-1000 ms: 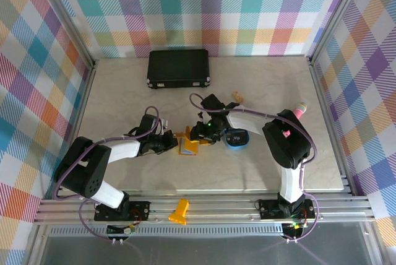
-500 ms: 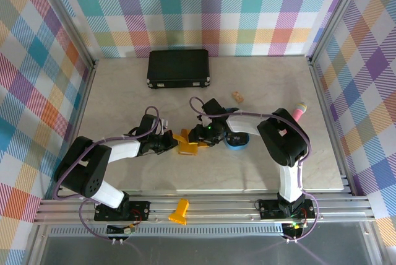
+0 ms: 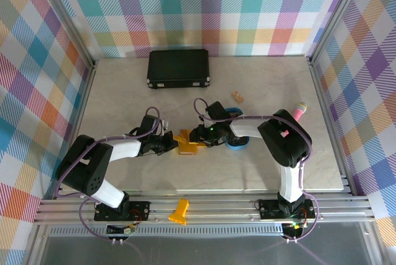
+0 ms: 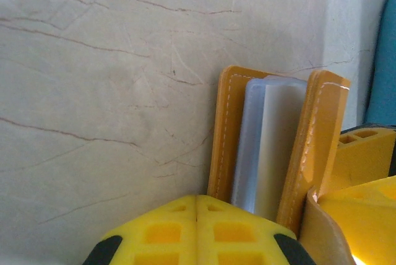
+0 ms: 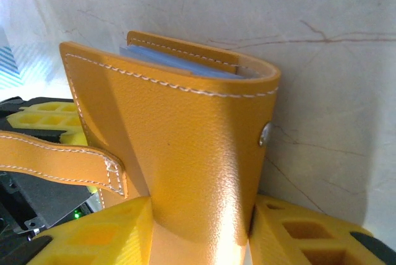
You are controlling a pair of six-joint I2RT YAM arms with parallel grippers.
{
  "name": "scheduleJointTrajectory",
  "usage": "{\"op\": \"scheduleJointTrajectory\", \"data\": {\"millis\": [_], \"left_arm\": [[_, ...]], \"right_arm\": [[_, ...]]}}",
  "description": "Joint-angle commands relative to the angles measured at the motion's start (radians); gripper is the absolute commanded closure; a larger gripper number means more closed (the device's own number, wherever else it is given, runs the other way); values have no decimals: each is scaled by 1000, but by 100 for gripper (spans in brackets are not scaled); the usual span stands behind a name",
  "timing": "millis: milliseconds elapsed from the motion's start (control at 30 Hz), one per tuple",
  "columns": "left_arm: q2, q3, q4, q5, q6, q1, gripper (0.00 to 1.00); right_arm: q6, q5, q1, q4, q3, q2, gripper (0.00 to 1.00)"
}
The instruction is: Put the credit cards into the card holder
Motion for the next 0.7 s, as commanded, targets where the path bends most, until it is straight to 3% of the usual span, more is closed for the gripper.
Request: {"op": "scheduleJointTrajectory", "data": {"millis": [0,400,667], "left_arm": [[17,10,18,15,-3,-19,97],[16,21,7,9,-2,-19,98],[-26,35,-45,-9,6,-16,98]], "right_arm": [[44,-45,11,99,-22,-30,58],[65,-130,10,219,-61,-62,60],[21,-41,0,152,-76,-138,82]]}}
